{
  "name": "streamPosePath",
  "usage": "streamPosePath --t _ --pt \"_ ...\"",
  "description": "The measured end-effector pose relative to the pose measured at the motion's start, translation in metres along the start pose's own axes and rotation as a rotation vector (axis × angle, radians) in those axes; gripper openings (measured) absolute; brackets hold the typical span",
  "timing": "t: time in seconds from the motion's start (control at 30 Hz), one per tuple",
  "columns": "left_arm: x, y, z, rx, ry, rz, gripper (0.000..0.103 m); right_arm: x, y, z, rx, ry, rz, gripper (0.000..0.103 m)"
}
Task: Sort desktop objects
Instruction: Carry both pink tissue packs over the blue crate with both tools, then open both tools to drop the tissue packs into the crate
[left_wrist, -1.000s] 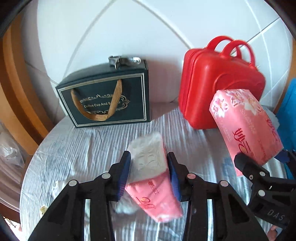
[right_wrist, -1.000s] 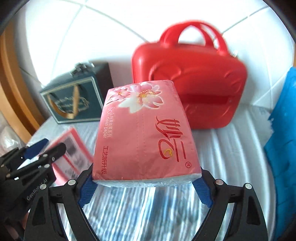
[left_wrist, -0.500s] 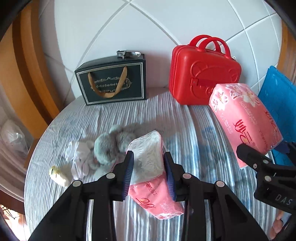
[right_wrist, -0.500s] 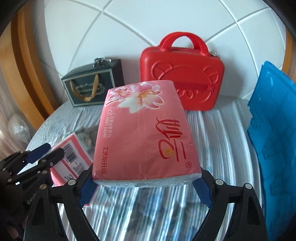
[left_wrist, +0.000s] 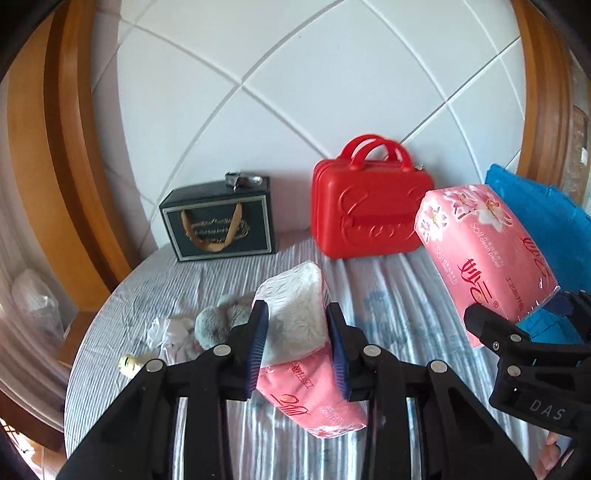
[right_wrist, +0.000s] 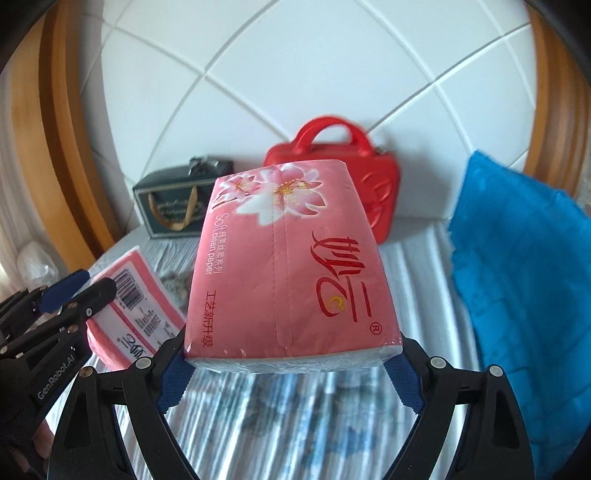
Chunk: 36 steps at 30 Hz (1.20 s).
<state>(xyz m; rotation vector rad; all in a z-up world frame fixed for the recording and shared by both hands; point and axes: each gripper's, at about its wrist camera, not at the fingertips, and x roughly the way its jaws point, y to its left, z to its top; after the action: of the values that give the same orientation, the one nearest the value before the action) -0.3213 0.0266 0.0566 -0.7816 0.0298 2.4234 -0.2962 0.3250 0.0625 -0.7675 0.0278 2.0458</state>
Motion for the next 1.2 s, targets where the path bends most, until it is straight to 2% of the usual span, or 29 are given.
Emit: streamPosePath --t 0.13,0.27,0.3,0.33,0.43,0.53,0.67,0.77,0.97,1.0,1.07,1.13,1.17,1.2 --pt "-0.037 -0.043 0.027 0.027 -0.080 -0.068 0.030 -0.052 -0.038 0.009 0.041 -0.069 -0.067 0.090" --pt "-0.073 -0.109 0.057 0.070 -0.158 -0.151 0.027 -0.108 -0.094 0.015 0.080 -0.136 -0.152 0.090" --pt "-0.082 -0.130 0.065 0.082 -0.181 -0.176 0.018 -0.124 -0.112 0.015 0.094 -0.159 -0.173 0.090" --pt "-0.090 -0.150 0.072 0.093 -0.203 -0.198 0.002 -0.137 -0.127 0.015 0.105 -0.179 -0.191 0.090" --pt "-0.114 -0.221 0.098 0.119 -0.230 -0.300 0.002 -0.179 -0.185 0.013 0.142 -0.235 -0.254 0.090" --pt "-0.126 -0.303 0.111 0.153 -0.268 -0.337 0.002 -0.207 -0.252 0.005 0.177 -0.242 -0.319 0.090" --pt "-0.138 -0.396 0.100 0.202 -0.250 -0.368 0.002 -0.228 -0.337 -0.016 0.205 -0.225 -0.378 0.090" --pt "-0.139 -0.451 0.076 0.213 -0.161 -0.370 0.002 -0.231 -0.382 -0.031 0.191 -0.183 -0.360 0.090" --pt "-0.137 -0.502 0.019 0.243 -0.034 -0.340 0.004 -0.221 -0.431 -0.072 0.154 -0.086 -0.306 0.090" --pt "-0.137 -0.506 0.012 0.243 -0.026 -0.326 0.007 -0.220 -0.435 -0.080 0.149 -0.076 -0.291 0.090" --pt "-0.140 -0.510 0.003 0.238 -0.008 -0.312 0.026 -0.216 -0.439 -0.088 0.134 -0.060 -0.277 0.091" --pt "-0.146 -0.510 -0.002 0.218 -0.030 -0.252 0.055 -0.214 -0.444 -0.093 0.118 -0.065 -0.281 0.093" --pt "-0.148 -0.506 -0.005 0.203 -0.045 -0.231 0.061 -0.216 -0.446 -0.095 0.119 -0.070 -0.275 0.093" --pt "-0.151 -0.503 -0.005 0.188 -0.050 -0.222 0.071 -0.217 -0.449 -0.096 0.123 -0.073 -0.267 0.094"
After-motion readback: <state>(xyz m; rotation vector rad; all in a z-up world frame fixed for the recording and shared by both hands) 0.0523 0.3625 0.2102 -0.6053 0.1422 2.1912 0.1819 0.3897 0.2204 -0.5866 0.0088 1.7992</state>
